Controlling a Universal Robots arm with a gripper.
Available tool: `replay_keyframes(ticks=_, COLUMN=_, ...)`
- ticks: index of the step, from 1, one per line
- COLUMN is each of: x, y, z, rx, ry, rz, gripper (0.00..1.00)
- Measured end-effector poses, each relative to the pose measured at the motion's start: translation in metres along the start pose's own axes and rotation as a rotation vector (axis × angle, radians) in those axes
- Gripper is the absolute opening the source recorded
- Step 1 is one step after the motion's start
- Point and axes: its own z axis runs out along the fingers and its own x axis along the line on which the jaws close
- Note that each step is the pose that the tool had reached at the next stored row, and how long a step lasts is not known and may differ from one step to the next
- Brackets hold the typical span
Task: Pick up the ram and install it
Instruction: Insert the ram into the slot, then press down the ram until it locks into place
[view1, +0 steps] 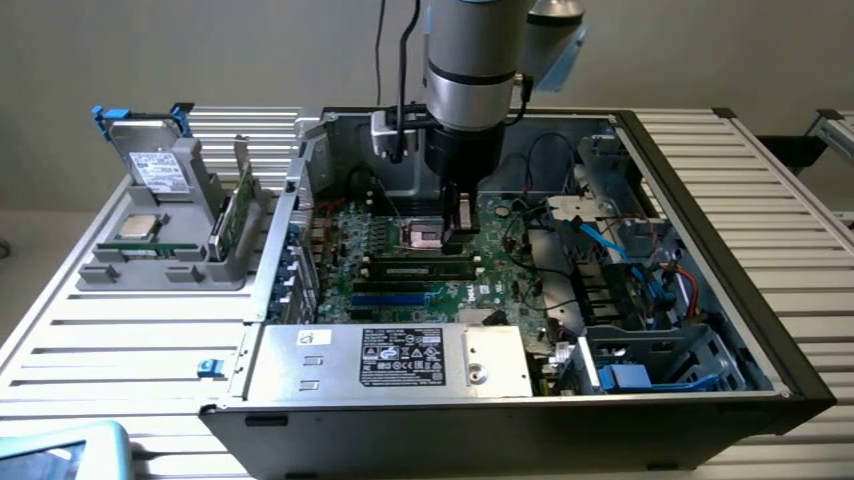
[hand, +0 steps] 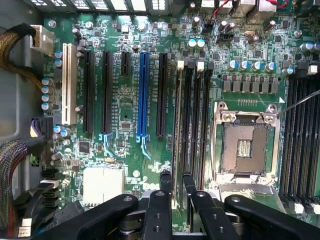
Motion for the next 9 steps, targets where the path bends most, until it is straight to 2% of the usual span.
replay_keyframes(ticks=9, x=0.0000, y=-0.0001, z=0.0000, rx=-0.0001, ry=0.0000, rz=0.000, gripper=0.23)
